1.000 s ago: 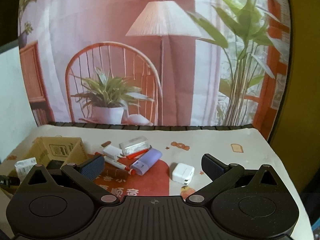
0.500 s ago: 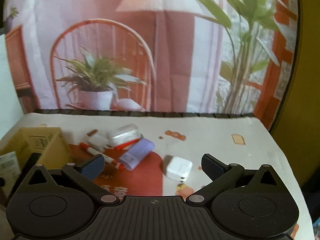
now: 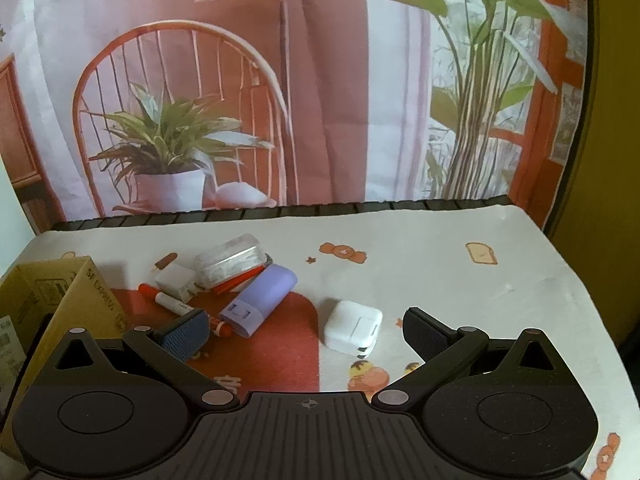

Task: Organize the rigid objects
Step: 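Move the right tool toward the white charger block while the left tool hovers over the box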

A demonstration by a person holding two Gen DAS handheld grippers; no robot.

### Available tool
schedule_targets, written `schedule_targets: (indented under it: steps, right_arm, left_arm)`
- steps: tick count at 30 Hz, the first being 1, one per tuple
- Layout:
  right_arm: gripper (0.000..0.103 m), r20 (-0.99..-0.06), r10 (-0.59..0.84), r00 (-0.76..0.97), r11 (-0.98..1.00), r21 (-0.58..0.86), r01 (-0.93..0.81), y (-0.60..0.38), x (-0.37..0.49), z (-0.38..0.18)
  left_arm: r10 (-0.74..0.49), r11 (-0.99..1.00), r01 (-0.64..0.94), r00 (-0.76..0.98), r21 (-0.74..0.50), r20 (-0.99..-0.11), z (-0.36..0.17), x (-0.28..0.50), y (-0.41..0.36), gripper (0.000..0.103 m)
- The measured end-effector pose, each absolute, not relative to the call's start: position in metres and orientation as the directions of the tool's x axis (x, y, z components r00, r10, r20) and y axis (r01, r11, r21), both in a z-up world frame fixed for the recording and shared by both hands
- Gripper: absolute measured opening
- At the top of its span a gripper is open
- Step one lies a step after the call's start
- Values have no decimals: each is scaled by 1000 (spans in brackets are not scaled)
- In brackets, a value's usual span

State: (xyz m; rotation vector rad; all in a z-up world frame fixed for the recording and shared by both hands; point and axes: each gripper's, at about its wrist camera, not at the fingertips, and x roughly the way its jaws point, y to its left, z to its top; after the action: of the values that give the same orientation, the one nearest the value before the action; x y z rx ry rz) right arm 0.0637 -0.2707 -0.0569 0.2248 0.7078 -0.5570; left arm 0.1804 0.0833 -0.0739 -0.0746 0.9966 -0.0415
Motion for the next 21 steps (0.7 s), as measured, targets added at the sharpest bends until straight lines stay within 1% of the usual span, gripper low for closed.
schedule_targets:
  steps: [11, 16, 18, 20, 21]
  right_arm:
    - [103, -681, -392, 618, 831, 26, 556, -272, 65, -64]
    - [103, -684, -389, 617, 830, 29, 557, -273, 65, -66]
    - [103, -683, -392, 616, 829, 27, 558, -273, 65, -65]
    - [103, -680, -396, 616, 829, 25, 559, -275, 64, -65]
    - [103, -680, -398, 617, 828, 24, 560, -275, 64, -65]
  left_arm:
    - [-66, 997, 9, 541, -73, -838, -77, 180, 82, 102]
    - [-54, 999, 26, 537, -48, -842, -76, 180, 76, 86]
    - [-47, 999, 28, 533, -38, -845, -76, 179, 75, 82]
    - [-42, 999, 33, 527, -29, -849, -78, 178, 74, 74]
    - [-40, 999, 36, 523, -24, -851, -78, 178, 73, 64]
